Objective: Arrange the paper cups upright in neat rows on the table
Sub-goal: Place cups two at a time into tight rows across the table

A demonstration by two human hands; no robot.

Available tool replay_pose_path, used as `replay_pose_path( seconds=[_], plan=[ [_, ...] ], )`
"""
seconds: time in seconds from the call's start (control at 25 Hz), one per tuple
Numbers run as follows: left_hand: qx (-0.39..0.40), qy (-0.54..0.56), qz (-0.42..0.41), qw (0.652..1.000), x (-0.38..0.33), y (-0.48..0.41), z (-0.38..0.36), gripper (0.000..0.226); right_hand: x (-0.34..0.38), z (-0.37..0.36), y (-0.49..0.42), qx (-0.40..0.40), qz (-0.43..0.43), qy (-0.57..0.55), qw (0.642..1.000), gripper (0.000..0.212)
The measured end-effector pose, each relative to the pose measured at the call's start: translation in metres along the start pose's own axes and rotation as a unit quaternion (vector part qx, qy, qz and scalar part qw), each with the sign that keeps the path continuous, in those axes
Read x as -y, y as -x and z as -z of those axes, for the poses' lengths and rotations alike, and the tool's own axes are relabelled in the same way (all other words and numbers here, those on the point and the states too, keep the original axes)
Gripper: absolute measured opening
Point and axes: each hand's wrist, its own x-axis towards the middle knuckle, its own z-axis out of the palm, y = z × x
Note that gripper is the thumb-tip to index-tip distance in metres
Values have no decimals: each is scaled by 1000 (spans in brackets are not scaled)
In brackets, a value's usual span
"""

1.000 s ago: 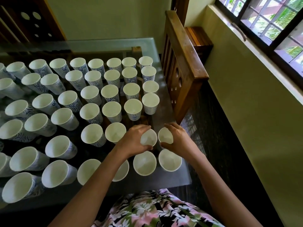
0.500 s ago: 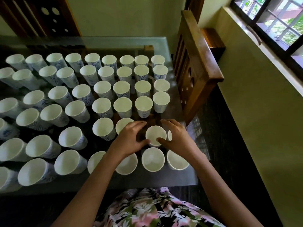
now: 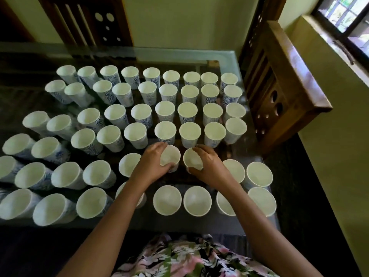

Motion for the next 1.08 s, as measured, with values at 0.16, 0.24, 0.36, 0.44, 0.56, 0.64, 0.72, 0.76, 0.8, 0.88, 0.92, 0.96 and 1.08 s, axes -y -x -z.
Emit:
replay_pose_path(
  seconds=[0.16,0.24,0.36,0.44,0.56,0.64,0.72,0.76,0.8,0.88,0.92,0.96,1.08],
  plan=[
    [28,8,-7,1000,6,-9,-1,73,7,-8,-5,-3,-17,19,1000,66],
    [41,9,-14,999,9,-10,0,73,10,-11,-6,-7,-22,31,999,65],
    [59,2,-26,998,10,-6,2,73,11,-12,-4,-14,-32,40,999,66],
    [71,1,-38,997,10,-1,1,73,9,-13,0,-12,-35,42,998,68],
    [83,8,-43,996,9,10,-2,74,7,-14,6,-8,-36,37,999,70],
    [85,9,-42,995,7,15,-4,74,7,-14,10,-6,-35,36,999,71],
    [86,6,-43,995,6,19,-5,75,7,-13,13,-1,-34,38,999,72],
    [85,5,-41,995,6,20,-6,75,7,-13,15,0,-34,39,999,72],
    [85,3,-39,996,5,21,-6,75,8,-13,16,1,-35,40,999,73],
    [84,-2,-36,996,4,23,-5,76,8,-12,17,3,-35,38,999,73],
    [84,-5,-36,996,3,23,-5,76,8,-11,18,4,-35,37,999,73],
    [85,-7,-36,996,3,23,-4,77,8,-11,19,6,-35,37,999,72],
    [87,-9,-34,996,2,24,-3,79,7,-11,20,6,-31,35,999,72]
  ],
)
